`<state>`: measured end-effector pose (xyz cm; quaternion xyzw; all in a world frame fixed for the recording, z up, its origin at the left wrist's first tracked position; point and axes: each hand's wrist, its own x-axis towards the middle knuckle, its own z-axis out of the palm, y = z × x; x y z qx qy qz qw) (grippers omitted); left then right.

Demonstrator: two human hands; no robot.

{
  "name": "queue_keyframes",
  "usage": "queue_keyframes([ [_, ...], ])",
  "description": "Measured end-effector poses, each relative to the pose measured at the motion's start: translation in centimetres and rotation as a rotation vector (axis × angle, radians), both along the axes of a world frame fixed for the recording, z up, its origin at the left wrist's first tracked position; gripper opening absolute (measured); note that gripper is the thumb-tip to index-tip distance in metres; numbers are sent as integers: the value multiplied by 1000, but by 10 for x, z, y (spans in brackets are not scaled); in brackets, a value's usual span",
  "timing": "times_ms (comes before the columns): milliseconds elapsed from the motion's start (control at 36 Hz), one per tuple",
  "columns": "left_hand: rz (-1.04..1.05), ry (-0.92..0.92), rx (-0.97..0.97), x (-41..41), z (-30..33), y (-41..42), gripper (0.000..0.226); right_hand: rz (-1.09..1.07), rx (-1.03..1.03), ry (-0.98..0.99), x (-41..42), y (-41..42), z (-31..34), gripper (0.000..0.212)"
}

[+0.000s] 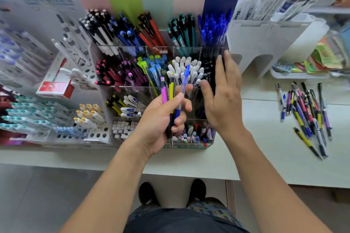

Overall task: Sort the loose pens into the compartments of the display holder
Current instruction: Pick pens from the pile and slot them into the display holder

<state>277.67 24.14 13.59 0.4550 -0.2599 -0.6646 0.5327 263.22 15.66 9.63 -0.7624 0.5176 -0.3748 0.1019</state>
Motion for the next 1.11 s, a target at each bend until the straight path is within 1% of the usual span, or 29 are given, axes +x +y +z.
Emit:
queue_keyframes([
  [111,12,23,-1,-3,2,-2,30,30,144,-254,25,13,7,73],
  [139,20,41,-4,-3,3,-3,31,42,160,-283,28,12,9,73],
  [167,25,56,-9,-3,4,-3,31,52,159,-270,29,9,11,72],
  [222,27,62,-19,-2,6,-5,31,82,125,-149,24,2,11,64],
  [278,21,37,-22,-1,9,-6,32,125,93,-15,17,-1,9,59],
  [306,18,19,-23,-1,10,-6,33,147,99,2,13,-1,10,59],
  [361,7,-26,-31,-3,11,-6,30,135,110,-100,5,3,18,57],
  [417,-6,-62,-35,-5,12,-7,27,37,52,-251,-3,6,32,45],
  [444,-11,-72,-33,-6,13,-7,27,20,59,-320,-8,8,41,37],
  [472,-17,-78,-30,-8,13,-8,26,52,134,-406,-11,10,51,27],
  [500,-27,-83,-30,-9,14,-9,25,125,274,-513,-12,12,60,19],
  [556,-52,-99,-40,-13,14,-10,22,262,545,-683,-14,13,68,12],
  [611,-79,-130,-49,-16,16,-12,22,318,637,-725,-14,13,70,9],
  [667,-101,-153,-37,-17,17,-14,24,297,610,-741,-15,10,70,9],
  [722,-103,-170,-21,-15,16,-15,28,215,514,-868,-22,2,72,10],
  [778,-93,-246,-14,-11,16,-19,29,102,327,-1008,-36,-9,81,10],
  [806,-85,-273,-10,-10,15,-21,29,52,214,-1022,-42,-16,85,10],
  [861,-69,-262,6,-8,16,-25,27,0,31,-956,-50,-31,93,11],
  [917,-62,-225,18,-10,18,-29,21,-13,-66,-797,-49,-44,96,14],
  [1000,-55,-154,23,-15,22,-33,5,-57,-111,-547,-40,-57,92,11],
  [1056,-42,-114,23,-16,21,-33,4,-45,-94,-439,-35,-65,89,15],
  [1111,-38,-104,25,-15,19,-31,4,-14,-38,-275,-33,-73,90,16],
])
